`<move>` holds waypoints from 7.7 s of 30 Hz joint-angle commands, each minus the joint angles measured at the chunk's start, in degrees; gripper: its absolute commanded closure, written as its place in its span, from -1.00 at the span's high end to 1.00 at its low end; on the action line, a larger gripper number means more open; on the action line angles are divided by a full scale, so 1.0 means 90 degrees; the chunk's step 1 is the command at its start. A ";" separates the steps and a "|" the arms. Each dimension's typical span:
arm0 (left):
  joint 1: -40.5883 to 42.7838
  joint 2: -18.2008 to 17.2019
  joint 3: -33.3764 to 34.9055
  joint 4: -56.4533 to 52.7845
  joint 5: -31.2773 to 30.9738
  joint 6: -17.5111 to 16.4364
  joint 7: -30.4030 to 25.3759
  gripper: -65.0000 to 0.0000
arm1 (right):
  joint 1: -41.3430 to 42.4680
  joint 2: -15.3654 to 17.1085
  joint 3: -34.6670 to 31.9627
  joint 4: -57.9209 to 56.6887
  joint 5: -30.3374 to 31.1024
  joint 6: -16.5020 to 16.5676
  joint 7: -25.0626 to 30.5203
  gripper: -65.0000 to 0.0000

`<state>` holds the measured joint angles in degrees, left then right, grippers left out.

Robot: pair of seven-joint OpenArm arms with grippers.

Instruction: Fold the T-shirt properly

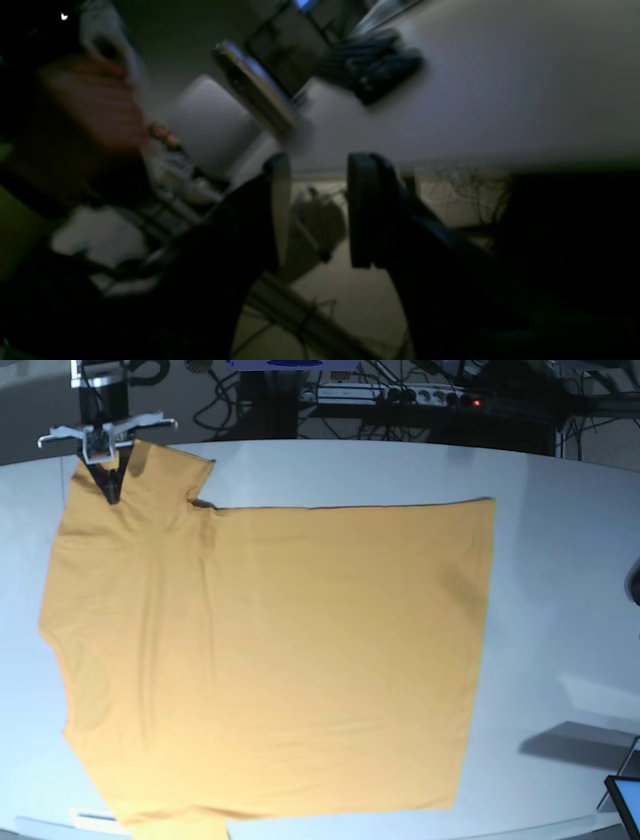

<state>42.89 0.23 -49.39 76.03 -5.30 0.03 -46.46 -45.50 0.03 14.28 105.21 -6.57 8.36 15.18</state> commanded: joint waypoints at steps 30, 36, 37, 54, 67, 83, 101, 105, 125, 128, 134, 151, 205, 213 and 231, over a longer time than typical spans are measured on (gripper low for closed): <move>-0.0776 -0.1173 0.1878 0.2722 -0.1672 -0.1767 0.5626 -0.40 | 0.0850 0.0216 0.1553 0.0115 0.0041 0.0912 -0.1731 -0.66; -0.0756 -0.1613 0.1898 0.3035 -0.2464 -0.2138 0.6241 -0.40 | 0.0967 0.0236 0.1632 0.0125 0.0041 0.0922 -0.1994 -0.68; -0.0766 -0.1613 0.1917 0.3044 -0.2464 -0.2343 0.6251 -0.40 | 0.0977 0.0226 0.1622 0.0125 0.0041 0.0922 -0.1994 -0.68; -0.0913 -0.1457 0.0823 0.2800 -0.4300 -0.4448 0.9084 -0.38 | 0.0977 0.0216 0.1641 0.0105 0.0041 0.0922 -0.1994 -0.68; -0.1088 -0.1476 0.0618 0.1784 -0.4388 -0.4448 0.9191 0.60 | 0.0957 0.0216 0.1641 0.0105 0.0041 0.0922 -0.1994 -0.68; -0.1792 -0.1281 0.0911 0.2019 -0.4437 -0.4448 1.0725 0.05 | 0.0938 0.0216 0.1641 -0.0022 0.0022 0.0922 -0.1994 -0.68; -0.1704 -0.1212 0.1253 0.1960 -0.4437 -0.4448 1.1155 0.05 | 0.0996 0.0226 0.1632 -0.0461 0.0022 0.0922 -0.1985 -0.68; -0.1841 -0.1212 0.1399 0.1970 -0.4378 -0.4448 1.1106 0.05 | 0.1026 0.0226 0.1632 -0.0452 0.0012 0.0922 -0.1985 -0.68; -0.2212 -0.0988 0.2269 0.1960 -0.4378 -0.4448 1.1096 0.05 | 0.0996 0.0226 0.1641 -0.0452 0.0012 0.0922 -0.1985 -0.68; -0.2202 -0.0978 0.2298 0.1960 -0.4378 -0.4448 1.1096 0.05 | 0.0996 0.0226 0.1641 -0.0452 0.0012 0.0922 -0.1985 -0.68; -0.2221 -0.0978 0.2249 0.1950 -0.4378 -0.4448 1.1096 -0.37 | 0.0996 0.0226 0.1641 -0.0452 0.0012 0.0922 -0.1985 -0.68; -0.2300 -0.0997 0.2230 0.1794 -0.4378 -0.4448 1.1096 -1.00 | 0.1026 0.0245 0.1641 -0.0471 0.0012 0.0922 -0.1994 -0.68; -0.2270 -0.1007 0.1829 0.1872 -0.4378 -0.4448 1.1106 -1.00 | 0.2042 0.0558 0.3702 0.0633 0.2131 0.3516 -0.7367 -0.07; -0.2270 -0.1007 0.1800 0.1872 -0.4378 -0.4448 1.1106 -1.00 | 0.2071 0.0538 0.3360 0.0633 0.2131 0.3516 -0.7660 -0.08; -0.2280 -0.1007 0.1839 0.1833 -0.4378 -0.4448 1.1106 -1.00 | 0.2296 0.0841 0.3370 0.0652 0.3167 0.3516 -0.9008 -0.06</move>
<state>22.06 -8.25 -32.84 92.12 -45.47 -40.38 52.71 -24.88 6.74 44.23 110.04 21.52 40.05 -66.50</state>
